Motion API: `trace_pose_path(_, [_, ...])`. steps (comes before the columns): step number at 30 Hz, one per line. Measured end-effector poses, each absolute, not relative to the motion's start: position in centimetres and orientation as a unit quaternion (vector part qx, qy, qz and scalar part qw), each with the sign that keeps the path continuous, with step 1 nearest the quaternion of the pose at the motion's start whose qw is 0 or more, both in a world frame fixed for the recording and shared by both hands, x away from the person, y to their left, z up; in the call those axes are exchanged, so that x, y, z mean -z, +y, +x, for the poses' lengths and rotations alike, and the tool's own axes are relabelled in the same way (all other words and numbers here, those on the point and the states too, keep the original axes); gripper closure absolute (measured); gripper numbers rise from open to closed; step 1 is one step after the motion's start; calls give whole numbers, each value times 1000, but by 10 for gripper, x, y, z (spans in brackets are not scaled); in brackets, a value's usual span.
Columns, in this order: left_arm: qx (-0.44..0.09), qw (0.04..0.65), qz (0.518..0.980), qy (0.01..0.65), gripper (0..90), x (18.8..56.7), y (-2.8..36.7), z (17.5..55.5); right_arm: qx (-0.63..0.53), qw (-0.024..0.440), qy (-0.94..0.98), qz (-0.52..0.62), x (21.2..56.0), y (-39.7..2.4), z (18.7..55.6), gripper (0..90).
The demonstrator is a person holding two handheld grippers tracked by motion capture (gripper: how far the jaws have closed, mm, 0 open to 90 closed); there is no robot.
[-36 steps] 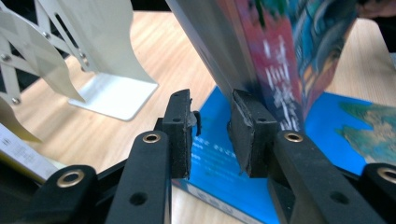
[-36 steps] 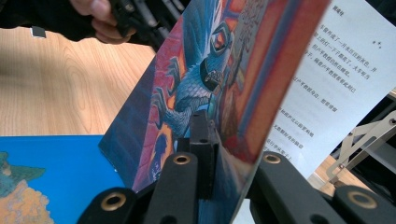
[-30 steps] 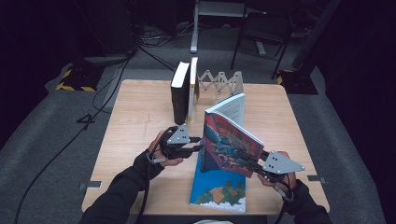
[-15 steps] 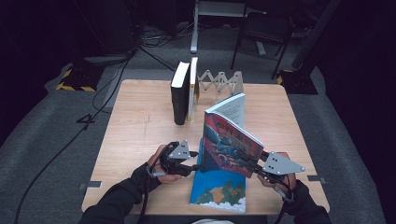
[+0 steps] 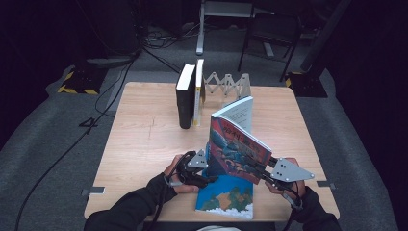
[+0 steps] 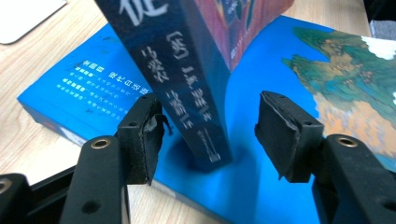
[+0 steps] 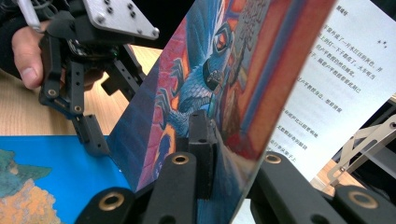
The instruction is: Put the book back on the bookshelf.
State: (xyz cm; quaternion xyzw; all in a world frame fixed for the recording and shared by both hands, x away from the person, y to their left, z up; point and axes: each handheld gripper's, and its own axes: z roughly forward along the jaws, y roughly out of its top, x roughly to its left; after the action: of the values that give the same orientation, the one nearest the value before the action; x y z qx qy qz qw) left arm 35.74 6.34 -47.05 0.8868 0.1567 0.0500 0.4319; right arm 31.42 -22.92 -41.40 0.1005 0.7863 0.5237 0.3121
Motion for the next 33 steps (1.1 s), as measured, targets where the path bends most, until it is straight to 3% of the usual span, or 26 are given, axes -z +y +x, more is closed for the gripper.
trace_pose_path(9, [-60, 475, 862, 168, 403, 459, 58, 369, -524, 313, 786, 101, 414, -229, 314, 820])
trace_pose_path(24, [-94, 490, 856, 133, 563, 442, 51, 379, -521, 318, 786, 100, 415, -228, 316, 798])
trace_pose_path(29, [-99, 492, 857, 117, 659, 439, 54, 375, -518, 327, 783, 107, 415, -230, 318, 739])
trace_pose_path(33, [-103, 492, 858, 106, 690, 438, 53, 369, -527, 330, 771, 138, 412, -240, 322, 618])
